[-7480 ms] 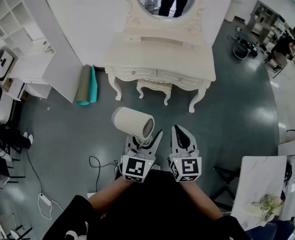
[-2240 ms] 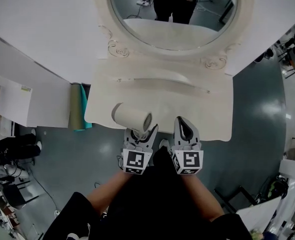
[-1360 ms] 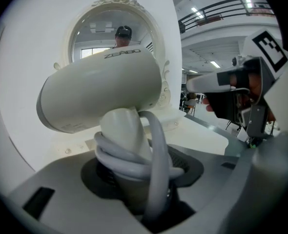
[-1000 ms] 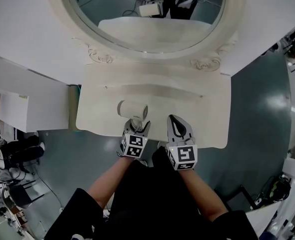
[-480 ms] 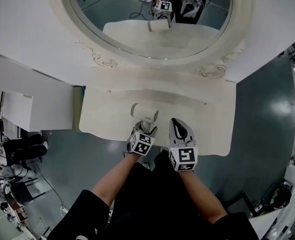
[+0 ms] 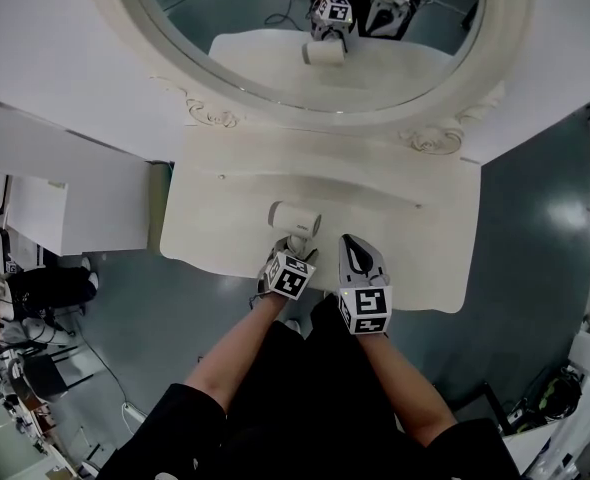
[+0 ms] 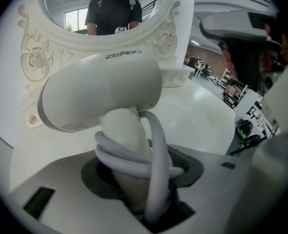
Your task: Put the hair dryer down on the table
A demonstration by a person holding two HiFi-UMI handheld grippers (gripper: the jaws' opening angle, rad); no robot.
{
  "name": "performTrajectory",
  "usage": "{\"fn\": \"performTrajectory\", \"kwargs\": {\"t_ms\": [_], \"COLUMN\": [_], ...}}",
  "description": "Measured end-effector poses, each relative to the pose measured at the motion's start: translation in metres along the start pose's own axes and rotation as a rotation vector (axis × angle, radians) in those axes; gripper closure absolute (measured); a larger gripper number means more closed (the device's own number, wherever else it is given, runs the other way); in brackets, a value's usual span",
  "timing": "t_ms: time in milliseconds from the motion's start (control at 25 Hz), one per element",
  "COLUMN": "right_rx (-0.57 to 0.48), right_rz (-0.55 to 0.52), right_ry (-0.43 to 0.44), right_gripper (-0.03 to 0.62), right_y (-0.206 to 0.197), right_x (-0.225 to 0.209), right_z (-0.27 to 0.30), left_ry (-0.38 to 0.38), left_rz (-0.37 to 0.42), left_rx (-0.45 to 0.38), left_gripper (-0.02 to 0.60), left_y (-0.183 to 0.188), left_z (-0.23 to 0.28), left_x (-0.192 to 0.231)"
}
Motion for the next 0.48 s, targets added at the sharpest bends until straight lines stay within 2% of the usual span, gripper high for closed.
{"fn": "performTrajectory", "kwargs": {"t_ms": [200,480], "right_rx": [0.001,0.040], "right_rz": [-0.006,0.014], "right_ry": [-0.007,-0.027], "right_gripper": [0.576,0.576], "right_y": [0.001,-0.011], "right_x": [-0.005,-0.013], "right_z": [0.003,0.005], "left_ry": [-0.017,-0.052], "left_rz": [-0.010,0.024], "left_rx": [0.036,0.071], "left_gripper": [0.339,0.337], "left_y": [-0.002,-0.004], "left_z": [0.007,0.014], "left_x": [0.003,0.003]}}
Point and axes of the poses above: the fingertips, and each gripper's own axes: z forward along the fingers, x to its left, y out of its top, the point moved 10 cm from there along -z, backward along the fingers, and after that the axes turned 1 degree about -z, right-handed, at the moved point
